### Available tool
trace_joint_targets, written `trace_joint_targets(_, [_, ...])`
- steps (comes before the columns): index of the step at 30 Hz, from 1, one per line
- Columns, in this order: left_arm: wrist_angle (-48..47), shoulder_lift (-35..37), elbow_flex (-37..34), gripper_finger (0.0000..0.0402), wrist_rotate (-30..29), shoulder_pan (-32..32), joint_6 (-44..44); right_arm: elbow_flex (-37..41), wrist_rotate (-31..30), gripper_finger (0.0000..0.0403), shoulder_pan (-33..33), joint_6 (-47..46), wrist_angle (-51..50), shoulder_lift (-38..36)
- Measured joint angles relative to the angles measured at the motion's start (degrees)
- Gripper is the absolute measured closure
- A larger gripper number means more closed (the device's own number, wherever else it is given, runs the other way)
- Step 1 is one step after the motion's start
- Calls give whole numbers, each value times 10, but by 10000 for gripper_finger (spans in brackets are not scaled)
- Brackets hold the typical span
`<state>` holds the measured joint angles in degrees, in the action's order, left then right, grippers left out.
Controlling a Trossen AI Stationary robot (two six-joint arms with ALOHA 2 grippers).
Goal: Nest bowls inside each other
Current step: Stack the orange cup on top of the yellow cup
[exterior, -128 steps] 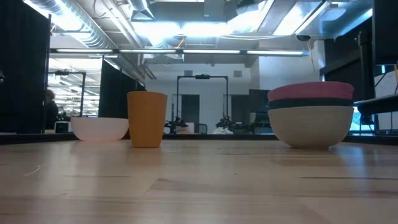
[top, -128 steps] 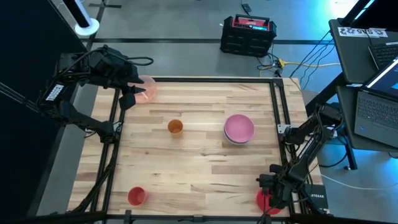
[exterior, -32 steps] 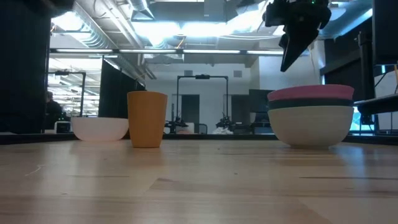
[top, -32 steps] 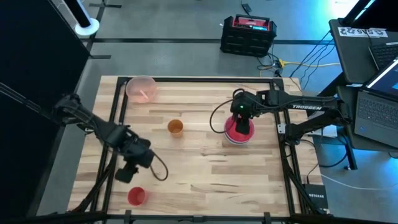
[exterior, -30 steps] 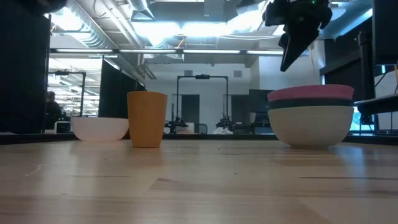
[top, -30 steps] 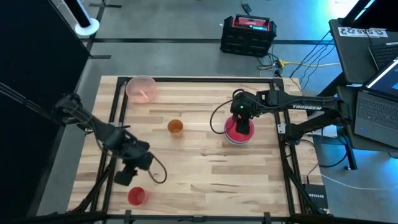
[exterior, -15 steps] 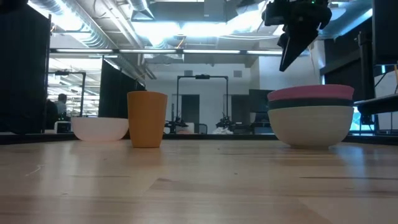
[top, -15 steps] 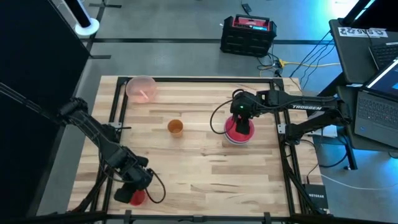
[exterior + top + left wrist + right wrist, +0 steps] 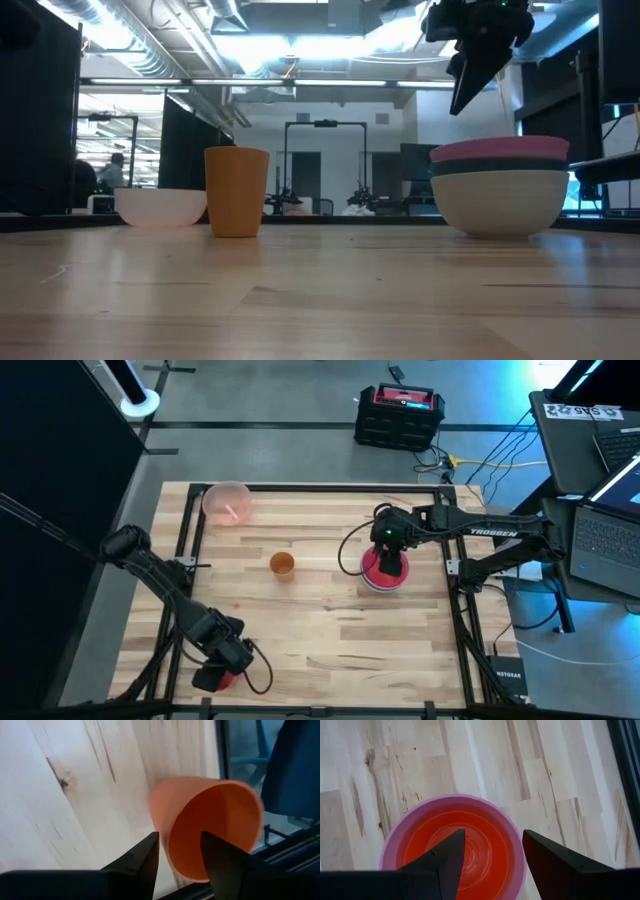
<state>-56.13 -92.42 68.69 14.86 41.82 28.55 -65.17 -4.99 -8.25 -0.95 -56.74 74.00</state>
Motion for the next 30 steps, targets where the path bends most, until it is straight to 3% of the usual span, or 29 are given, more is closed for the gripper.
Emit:
trace_joint_targets(7, [30, -32, -16, 275, -6, 1, 8, 0, 0, 217, 0, 0, -4, 0])
trace_joint_targets(11, [19, -43, -13, 347, -8, -13, 5, 0, 1, 217, 0, 0, -4, 0])
trace_joint_targets(30, [-246, 69, 171, 401, -116, -385, -157, 0, 20, 217, 0, -2, 13, 0])
